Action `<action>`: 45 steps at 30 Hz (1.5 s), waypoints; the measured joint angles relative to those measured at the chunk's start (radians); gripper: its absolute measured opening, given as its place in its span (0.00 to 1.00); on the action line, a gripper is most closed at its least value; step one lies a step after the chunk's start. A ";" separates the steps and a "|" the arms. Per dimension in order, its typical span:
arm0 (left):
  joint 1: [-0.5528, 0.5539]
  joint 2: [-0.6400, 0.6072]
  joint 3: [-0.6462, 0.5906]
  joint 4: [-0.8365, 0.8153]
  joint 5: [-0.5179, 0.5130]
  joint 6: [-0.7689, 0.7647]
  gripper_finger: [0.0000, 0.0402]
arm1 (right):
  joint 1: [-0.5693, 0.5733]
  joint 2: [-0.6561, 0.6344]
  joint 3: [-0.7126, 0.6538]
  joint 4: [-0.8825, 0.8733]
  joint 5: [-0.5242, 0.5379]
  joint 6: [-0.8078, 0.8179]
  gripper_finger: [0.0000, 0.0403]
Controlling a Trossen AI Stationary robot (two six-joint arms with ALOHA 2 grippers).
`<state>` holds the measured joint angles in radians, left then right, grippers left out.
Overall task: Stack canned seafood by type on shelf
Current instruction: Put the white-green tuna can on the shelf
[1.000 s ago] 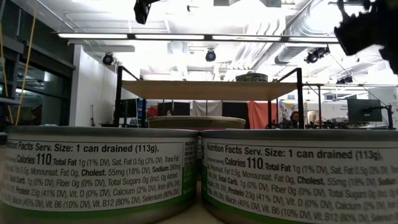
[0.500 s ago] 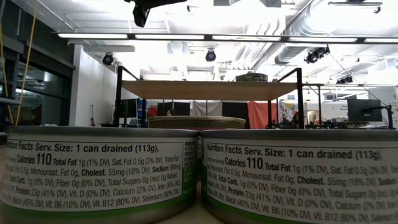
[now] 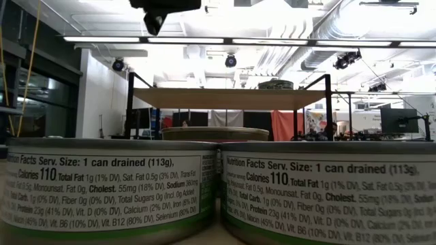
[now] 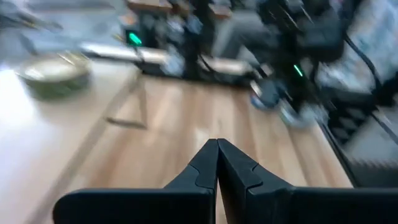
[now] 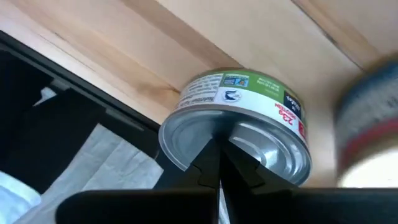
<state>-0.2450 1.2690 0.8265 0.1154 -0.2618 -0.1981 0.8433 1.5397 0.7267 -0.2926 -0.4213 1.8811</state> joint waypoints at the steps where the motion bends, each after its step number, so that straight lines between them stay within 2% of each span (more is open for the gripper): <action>1: 0.000 -0.004 0.000 -0.035 0.032 0.000 0.00 | -0.015 0.010 0.002 0.004 -0.007 -0.016 0.00; 3: -0.003 -0.008 0.000 -0.092 0.075 -0.016 0.00 | -0.054 0.023 0.004 0.013 0.001 -0.055 0.00; 9: -0.019 -0.028 -0.001 -0.209 0.075 -0.060 0.00 | -0.220 0.021 0.004 0.036 0.178 -0.236 0.00; 20: -0.017 -0.030 -0.001 -0.213 0.005 -0.028 0.00 | -0.561 0.024 0.000 0.065 0.426 -0.569 0.00; 26: 0.006 0.012 -0.001 -0.159 0.006 -0.022 0.00 | -0.672 0.028 -0.004 0.183 0.455 -0.692 0.00; 29: 0.031 0.077 0.000 -0.098 0.006 0.048 0.00 | -0.692 0.029 -0.006 0.274 0.464 -0.788 0.00; 31: 0.044 0.137 0.000 -0.040 0.014 0.092 0.00 | -0.695 0.009 0.019 0.274 0.449 -0.831 0.00; 36: 0.059 0.302 -0.001 0.135 0.051 0.153 0.00 | -0.625 -0.072 0.075 0.074 0.447 -0.888 0.00; 42: 0.075 0.497 0.000 0.397 0.053 0.228 0.00 | -0.507 -0.131 0.037 -0.199 0.509 -0.725 0.00; 45: 0.088 0.572 0.013 0.457 0.052 0.228 0.00 | -0.482 -0.125 -0.022 -0.174 0.556 -0.624 0.00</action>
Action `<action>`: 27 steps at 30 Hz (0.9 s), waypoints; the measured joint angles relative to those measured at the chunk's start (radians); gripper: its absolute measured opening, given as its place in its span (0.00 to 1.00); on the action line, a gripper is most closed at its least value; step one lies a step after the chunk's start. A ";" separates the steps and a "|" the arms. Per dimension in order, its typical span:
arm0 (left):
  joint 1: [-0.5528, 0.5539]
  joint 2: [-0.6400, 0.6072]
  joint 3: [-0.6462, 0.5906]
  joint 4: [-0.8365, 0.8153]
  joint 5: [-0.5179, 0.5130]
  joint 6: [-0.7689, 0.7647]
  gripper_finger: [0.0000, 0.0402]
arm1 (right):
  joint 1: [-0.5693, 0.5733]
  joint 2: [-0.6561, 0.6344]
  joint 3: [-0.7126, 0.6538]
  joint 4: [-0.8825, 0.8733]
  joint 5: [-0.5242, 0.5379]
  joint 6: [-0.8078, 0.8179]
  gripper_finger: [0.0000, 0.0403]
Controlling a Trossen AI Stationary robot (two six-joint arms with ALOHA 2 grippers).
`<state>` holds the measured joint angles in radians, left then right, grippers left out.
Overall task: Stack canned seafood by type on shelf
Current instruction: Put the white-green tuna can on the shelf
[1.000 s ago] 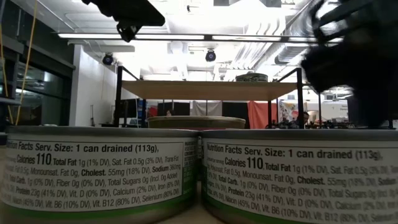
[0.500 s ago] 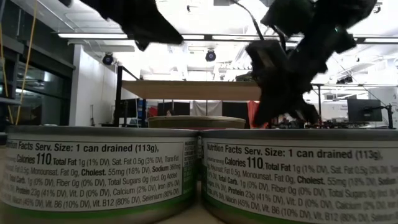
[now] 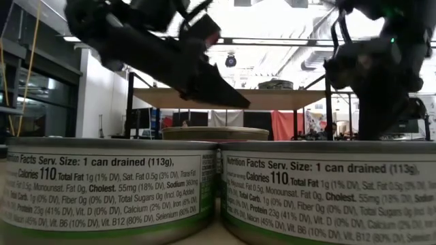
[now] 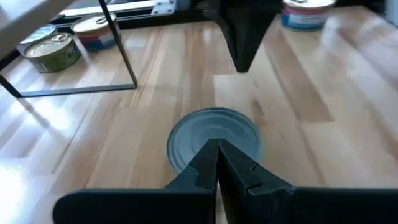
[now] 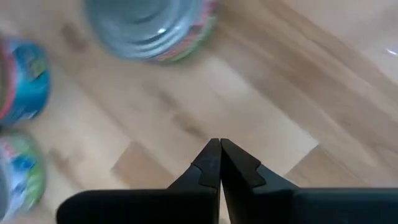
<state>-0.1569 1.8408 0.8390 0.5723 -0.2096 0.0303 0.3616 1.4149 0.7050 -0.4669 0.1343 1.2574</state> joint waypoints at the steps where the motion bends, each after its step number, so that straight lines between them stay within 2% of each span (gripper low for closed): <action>1: 0.005 0.021 0.015 0.010 0.000 0.000 0.00 | 0.000 0.005 -0.023 0.023 0.015 0.025 0.00; 7: 0.037 0.121 0.098 -0.011 0.001 0.008 0.00 | -0.052 0.041 -0.103 0.244 0.087 0.096 0.00; 12: 0.044 0.137 0.124 -0.086 0.028 0.007 0.00 | -0.095 0.075 -0.096 0.300 0.147 0.089 0.00; 20: 0.034 0.133 0.124 -0.128 0.065 -0.079 0.00 | -0.122 0.138 -0.088 0.377 0.143 0.096 0.00; 23: 0.025 0.133 0.124 -0.157 0.066 -0.079 0.00 | -0.118 0.149 -0.087 0.449 0.142 0.076 0.00; 27: 0.016 0.132 0.126 -0.211 0.064 -0.079 0.00 | -0.105 0.146 -0.071 0.449 0.140 0.068 0.00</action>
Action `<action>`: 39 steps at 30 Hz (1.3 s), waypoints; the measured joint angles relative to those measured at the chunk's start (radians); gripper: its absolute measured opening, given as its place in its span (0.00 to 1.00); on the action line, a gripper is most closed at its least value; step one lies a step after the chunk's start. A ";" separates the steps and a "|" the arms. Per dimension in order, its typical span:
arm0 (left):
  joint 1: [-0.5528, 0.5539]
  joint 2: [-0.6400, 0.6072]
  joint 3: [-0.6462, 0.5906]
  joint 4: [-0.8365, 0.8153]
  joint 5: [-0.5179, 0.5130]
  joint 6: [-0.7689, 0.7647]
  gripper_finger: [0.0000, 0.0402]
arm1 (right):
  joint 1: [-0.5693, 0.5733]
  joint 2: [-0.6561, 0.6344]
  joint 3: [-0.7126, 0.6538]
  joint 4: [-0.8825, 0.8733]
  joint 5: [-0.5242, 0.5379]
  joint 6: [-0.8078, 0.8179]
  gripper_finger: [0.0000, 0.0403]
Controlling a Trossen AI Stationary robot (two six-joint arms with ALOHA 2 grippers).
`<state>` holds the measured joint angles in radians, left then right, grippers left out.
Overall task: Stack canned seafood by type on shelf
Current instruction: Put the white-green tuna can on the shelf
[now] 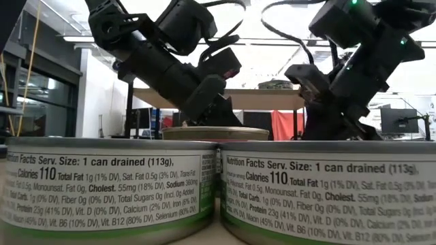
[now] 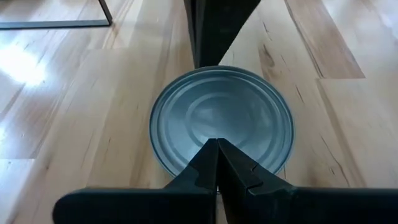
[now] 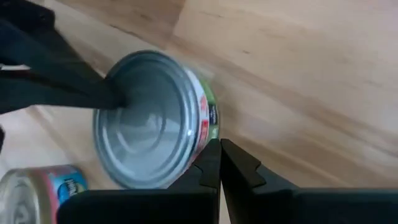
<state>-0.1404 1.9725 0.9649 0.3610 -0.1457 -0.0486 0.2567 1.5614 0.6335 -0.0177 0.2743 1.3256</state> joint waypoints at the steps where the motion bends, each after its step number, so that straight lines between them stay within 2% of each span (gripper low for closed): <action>1: -0.002 -0.001 0.001 -0.017 -0.001 0.000 0.00 | 0.004 -0.002 0.006 -0.002 -0.001 -0.006 0.00; 6: -0.010 -0.005 0.003 -0.069 -0.002 0.001 0.00 | 0.022 -0.003 0.049 -0.013 -0.003 -0.026 0.00; 14: -0.013 -0.005 0.001 -0.067 -0.002 0.020 0.00 | 0.026 -0.004 0.113 0.002 0.000 -0.091 0.00; 21: -0.014 -0.106 -0.007 -0.134 0.016 0.040 0.00 | 0.025 -0.011 0.152 -0.090 0.012 -0.140 0.00; 25: -0.014 -0.147 -0.005 -0.189 0.050 0.100 0.00 | 0.021 -0.011 0.141 -0.138 0.011 -0.149 0.00; 27: -0.014 -0.147 -0.030 -0.164 0.085 0.103 0.00 | 0.014 -0.011 0.123 -0.144 0.004 -0.147 0.00; 30: -0.019 -0.143 -0.090 -0.030 0.123 0.061 0.00 | -0.002 -0.011 0.104 -0.148 0.002 -0.126 0.00; 35: -0.031 -0.148 -0.183 0.074 0.030 0.051 0.00 | -0.022 -0.008 0.104 -0.132 0.004 -0.137 0.00; 39: -0.030 -0.152 -0.203 0.094 0.024 0.051 0.00 | -0.047 0.034 0.104 -0.128 -0.053 -0.140 0.00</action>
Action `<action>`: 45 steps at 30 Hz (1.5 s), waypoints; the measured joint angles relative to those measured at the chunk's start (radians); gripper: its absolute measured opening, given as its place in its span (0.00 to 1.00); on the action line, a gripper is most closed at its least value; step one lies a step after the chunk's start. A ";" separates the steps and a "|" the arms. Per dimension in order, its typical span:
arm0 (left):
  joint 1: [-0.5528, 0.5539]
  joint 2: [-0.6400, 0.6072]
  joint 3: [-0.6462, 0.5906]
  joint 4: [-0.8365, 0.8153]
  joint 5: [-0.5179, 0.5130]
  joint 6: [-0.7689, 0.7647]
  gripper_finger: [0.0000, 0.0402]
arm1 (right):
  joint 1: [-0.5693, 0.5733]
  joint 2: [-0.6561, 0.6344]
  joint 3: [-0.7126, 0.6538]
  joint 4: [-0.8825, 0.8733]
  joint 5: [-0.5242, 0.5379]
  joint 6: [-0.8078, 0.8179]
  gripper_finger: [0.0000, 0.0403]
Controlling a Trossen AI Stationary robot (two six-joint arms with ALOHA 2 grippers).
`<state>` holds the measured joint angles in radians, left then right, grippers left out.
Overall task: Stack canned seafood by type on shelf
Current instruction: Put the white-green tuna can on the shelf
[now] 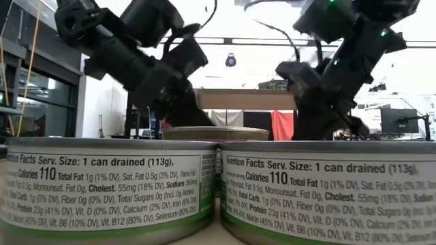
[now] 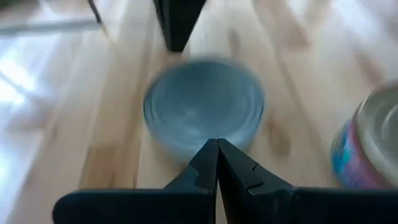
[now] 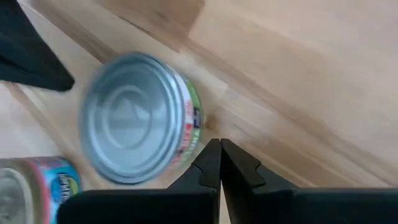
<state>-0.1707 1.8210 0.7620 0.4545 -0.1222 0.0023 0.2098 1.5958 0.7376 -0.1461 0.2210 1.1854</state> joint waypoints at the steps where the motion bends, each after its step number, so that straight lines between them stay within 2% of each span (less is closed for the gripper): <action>1: 0.000 0.003 0.000 0.000 -0.002 0.000 0.00 | -0.003 0.012 0.000 0.010 -0.020 -0.001 0.00; 10: -0.003 0.006 0.002 0.081 -0.019 0.000 0.00 | 0.000 0.088 0.000 0.157 -0.039 0.046 0.00; 16: -0.003 0.030 0.002 0.071 0.036 -0.015 0.00 | 0.000 0.094 0.000 0.159 -0.039 0.047 0.00; 22: -0.010 0.063 0.004 0.073 0.035 -0.017 0.00 | 0.000 0.094 -0.001 0.188 -0.036 0.046 0.00; 30: -0.038 0.056 0.005 -0.006 0.033 -0.009 0.00 | -0.001 0.077 0.032 0.270 -0.016 0.035 0.00; 36: -0.080 0.058 0.004 -0.027 0.010 -0.006 0.00 | 0.007 0.071 0.089 0.309 -0.091 -0.001 0.00; 45: -0.114 0.061 0.001 -0.063 -0.030 -0.050 0.00 | 0.008 0.076 0.151 0.236 -0.142 -0.065 0.00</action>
<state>-0.2843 1.8818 0.7631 0.3911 -0.1520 -0.0473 0.2180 1.6723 0.8888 0.0895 0.0788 1.1203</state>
